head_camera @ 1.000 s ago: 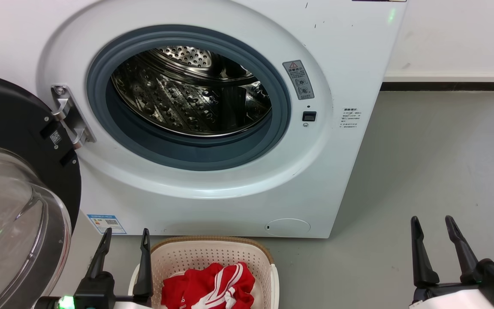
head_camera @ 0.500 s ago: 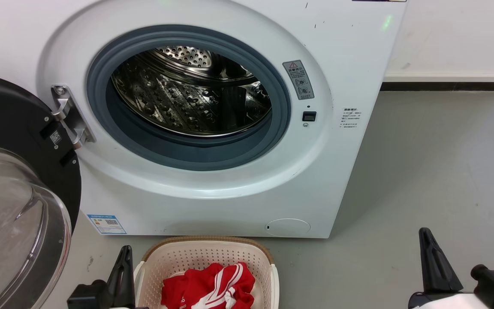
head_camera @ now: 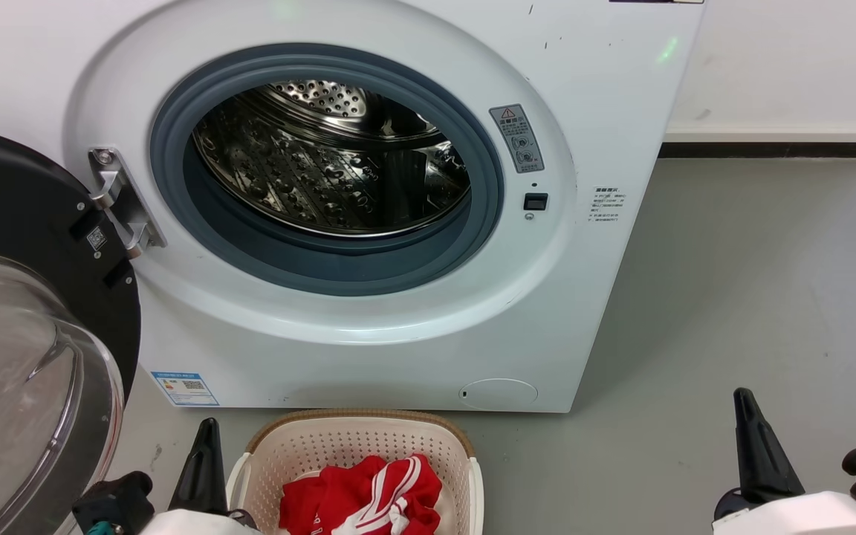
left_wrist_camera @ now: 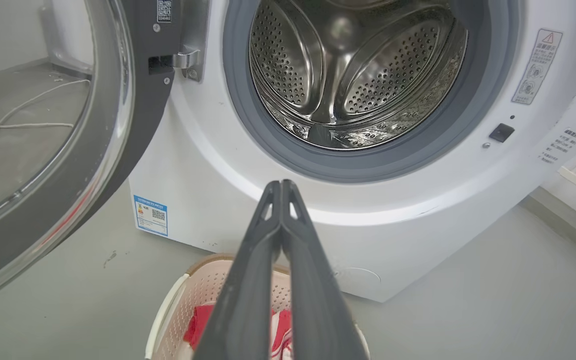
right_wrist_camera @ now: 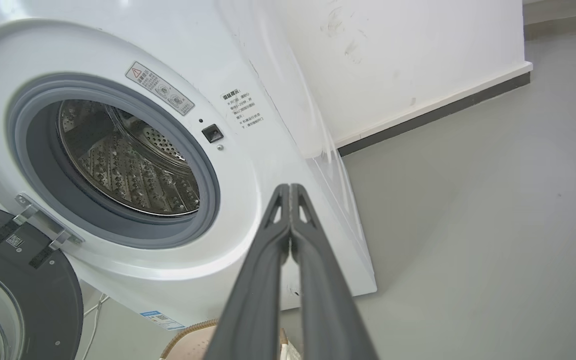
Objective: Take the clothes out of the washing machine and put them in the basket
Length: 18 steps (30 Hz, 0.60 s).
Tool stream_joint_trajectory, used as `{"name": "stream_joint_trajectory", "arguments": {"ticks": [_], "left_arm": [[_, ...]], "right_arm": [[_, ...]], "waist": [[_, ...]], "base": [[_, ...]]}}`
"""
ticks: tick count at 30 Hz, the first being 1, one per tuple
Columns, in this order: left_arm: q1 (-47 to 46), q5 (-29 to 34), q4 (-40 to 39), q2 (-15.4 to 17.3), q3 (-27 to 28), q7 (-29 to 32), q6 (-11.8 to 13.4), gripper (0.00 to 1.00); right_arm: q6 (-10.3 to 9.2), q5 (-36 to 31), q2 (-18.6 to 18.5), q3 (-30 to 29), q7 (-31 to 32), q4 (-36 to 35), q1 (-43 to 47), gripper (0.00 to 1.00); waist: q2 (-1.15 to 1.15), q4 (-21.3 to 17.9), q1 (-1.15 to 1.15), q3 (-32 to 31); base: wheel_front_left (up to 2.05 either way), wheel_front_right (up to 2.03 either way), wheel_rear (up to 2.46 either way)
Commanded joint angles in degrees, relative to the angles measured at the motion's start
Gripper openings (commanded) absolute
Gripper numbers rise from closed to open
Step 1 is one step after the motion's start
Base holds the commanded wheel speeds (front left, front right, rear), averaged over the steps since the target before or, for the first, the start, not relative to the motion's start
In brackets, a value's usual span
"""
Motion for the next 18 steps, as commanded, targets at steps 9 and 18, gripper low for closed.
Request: {"name": "stream_joint_trajectory", "arguments": {"ticks": [9,18], "left_arm": [[-2.7,-10.0,0.3,0.1,1.0,2.2,-0.9,0.0],[-4.0,-18.2,1.1,-0.1,1.6,4.1,-1.5,0.0]], "right_arm": [[-0.01,9.5,-0.8,-0.1,1.8,0.3,-2.8,0.0],[-0.01,17.3,-1.0,-0.3,3.6,1.2,-4.0,0.0]], "waist": [[0.0,0.0,0.0,0.0],[0.0,0.0,0.0,-0.1]], "base": [[0.0,0.0,0.0],[0.0,0.0,0.0]]}}
